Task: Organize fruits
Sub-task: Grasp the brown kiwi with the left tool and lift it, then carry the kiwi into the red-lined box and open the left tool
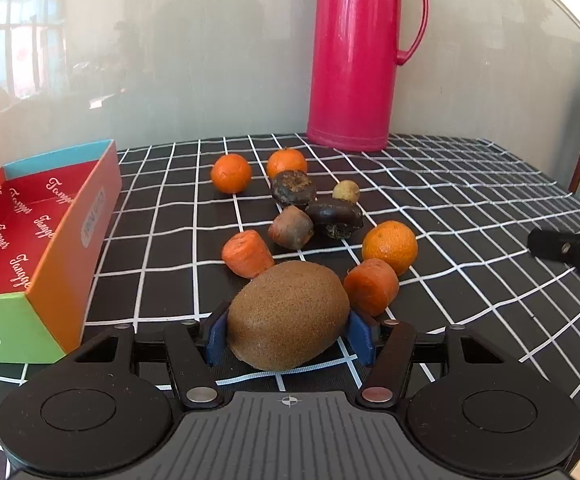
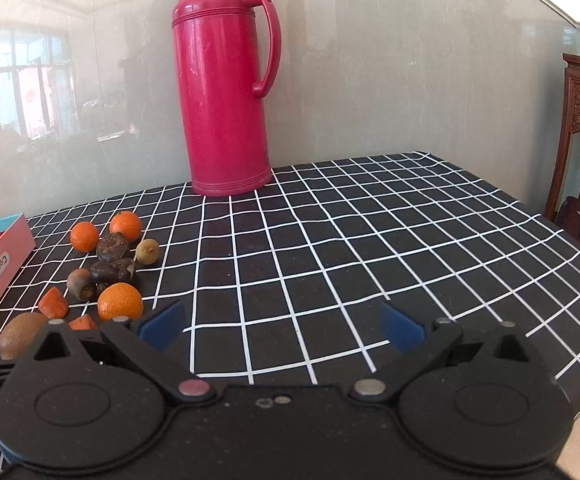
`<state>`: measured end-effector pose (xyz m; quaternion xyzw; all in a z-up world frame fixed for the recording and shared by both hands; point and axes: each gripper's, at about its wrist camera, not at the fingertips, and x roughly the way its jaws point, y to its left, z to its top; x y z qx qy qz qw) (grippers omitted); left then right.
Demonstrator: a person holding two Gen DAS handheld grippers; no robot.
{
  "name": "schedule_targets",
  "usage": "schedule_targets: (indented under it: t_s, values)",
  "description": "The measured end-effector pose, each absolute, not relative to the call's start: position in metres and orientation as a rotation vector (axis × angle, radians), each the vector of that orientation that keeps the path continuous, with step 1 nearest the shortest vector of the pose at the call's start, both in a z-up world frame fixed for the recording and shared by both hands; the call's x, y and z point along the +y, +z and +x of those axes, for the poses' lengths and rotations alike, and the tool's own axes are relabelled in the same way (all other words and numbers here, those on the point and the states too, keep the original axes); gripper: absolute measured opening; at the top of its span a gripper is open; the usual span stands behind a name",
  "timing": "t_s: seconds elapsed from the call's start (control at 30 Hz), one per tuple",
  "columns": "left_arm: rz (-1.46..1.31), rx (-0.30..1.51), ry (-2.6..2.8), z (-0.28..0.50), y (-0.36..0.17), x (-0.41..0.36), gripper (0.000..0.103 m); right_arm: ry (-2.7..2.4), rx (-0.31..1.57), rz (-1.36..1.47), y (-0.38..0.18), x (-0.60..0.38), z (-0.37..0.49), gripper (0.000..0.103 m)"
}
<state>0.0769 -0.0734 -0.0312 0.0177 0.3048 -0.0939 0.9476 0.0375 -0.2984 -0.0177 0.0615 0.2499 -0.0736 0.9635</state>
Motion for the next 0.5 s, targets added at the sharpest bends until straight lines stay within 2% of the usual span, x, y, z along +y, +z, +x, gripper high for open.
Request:
schedule_targets:
  t_s: [0.5]
  values:
    - [0.019, 0.414, -0.059, 0.049, 0.014, -0.008, 0.060, -0.103, 0.553, 0.033, -0.028, -0.260, 0.051, 0.103]
